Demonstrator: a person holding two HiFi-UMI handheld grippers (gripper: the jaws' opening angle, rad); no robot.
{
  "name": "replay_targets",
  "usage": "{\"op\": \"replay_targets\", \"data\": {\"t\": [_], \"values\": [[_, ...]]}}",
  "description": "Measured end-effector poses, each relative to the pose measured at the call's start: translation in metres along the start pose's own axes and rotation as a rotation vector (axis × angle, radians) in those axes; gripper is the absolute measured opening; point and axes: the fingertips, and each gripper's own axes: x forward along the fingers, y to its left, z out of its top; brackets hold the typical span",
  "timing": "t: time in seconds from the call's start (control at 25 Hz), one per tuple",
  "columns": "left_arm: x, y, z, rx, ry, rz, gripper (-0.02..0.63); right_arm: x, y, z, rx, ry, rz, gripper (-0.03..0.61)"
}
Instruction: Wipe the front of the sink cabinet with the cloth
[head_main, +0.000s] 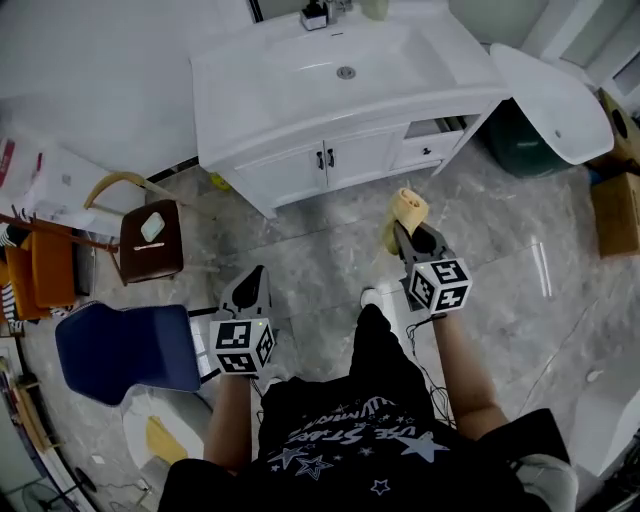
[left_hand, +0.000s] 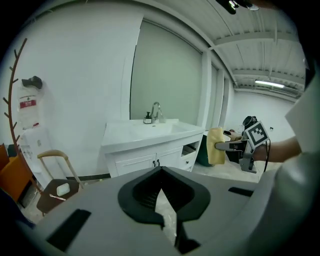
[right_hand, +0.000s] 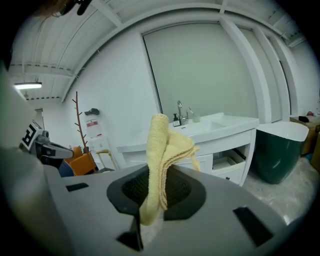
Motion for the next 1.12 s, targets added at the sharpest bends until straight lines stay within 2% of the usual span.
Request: {"op": "replay_targets", "data": {"t": [0.16, 0.36, 0.56, 0.76, 1.12], "values": [[0.049, -0.014, 0.023, -0.035, 0.023, 0.07, 0.015, 0.043, -0.062, 0.009, -0.004, 0.066, 0.045, 0.061], [0.096, -0.011, 0.019, -0.075, 0.057, 0.111, 0.015, 0.091, -0.093, 0.002, -0.022, 0.108, 0.081, 0.061], [0.129, -0.012, -0.011, -0.107, 0.093, 0.093, 0.015, 0.108, -0.098, -0.034, -0.001, 0.159, 0.088, 0.061], [0.167, -0.01, -0.051, -0.104, 0.051, 0.046, 0.015, 0.13, -0.103, -0.084, -0.051, 0.18, 0.086, 0.061], [0.24, 0.01, -0.127, -0.079, -0.076, 0.033, 0.015, 0.194, -0.138, -0.146, -0.124, 0.03, 0.075, 0.061]]}}
